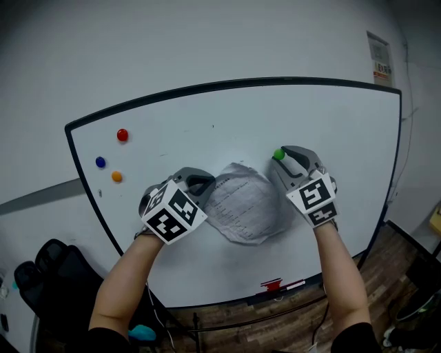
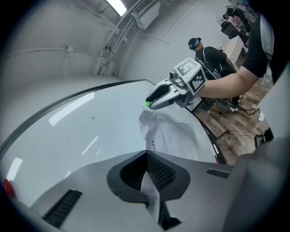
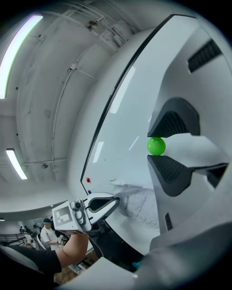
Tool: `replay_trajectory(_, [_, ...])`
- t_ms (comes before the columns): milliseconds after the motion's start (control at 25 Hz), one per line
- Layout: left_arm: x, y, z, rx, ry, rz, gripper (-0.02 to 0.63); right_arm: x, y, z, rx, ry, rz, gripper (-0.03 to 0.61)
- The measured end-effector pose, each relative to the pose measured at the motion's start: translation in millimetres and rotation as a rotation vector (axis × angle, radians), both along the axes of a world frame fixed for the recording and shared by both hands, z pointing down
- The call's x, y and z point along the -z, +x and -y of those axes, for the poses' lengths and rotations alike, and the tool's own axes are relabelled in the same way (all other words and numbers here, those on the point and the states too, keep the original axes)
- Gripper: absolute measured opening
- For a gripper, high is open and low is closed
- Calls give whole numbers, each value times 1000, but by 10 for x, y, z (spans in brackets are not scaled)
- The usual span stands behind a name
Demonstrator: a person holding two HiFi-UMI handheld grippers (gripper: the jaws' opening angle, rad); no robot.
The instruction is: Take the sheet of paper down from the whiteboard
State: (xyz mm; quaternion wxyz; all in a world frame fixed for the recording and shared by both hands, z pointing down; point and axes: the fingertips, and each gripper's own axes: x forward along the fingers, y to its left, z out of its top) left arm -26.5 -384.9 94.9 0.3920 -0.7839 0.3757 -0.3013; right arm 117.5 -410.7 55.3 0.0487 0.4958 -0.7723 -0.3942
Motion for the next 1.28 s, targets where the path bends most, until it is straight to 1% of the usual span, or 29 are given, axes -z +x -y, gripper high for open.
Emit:
replay_trajectory(200, [-225, -12, -46, -7, -42, 5, 11, -35, -47, 128, 9, -21, 2, 130])
replay_trajectory(440, [-316, -73, -196, -15, -54, -29, 11, -78, -101, 175, -3, -18, -20, 130])
replay_trajectory(720, [-483, -97, -247, -15, -81, -27, 11, -113, -81, 191, 6, -8, 11, 130])
replay_trajectory(840, [-596, -93, -274, -26, -105, -36, 11, -137, -73, 48, 35, -2, 36, 132])
replay_trajectory(1000, [-810, -80, -267, -48, -148, -48, 11, -312, 15, -327, 76, 33, 85, 132])
replay_trajectory(1120, [-1060, -92, -276, -61, -195, -70, 11, -676, 15, -580, 163, -19, 132, 130])
replay_trajectory(1200, [-1301, -106, -329, -69, -243, -94, 11, -1051, 3, -753, 217, -103, 164, 123])
replay_trajectory(1280, [-1547, -140, -389, -78, -285, -131, 11, -1463, 19, -889, 246, -200, 198, 94])
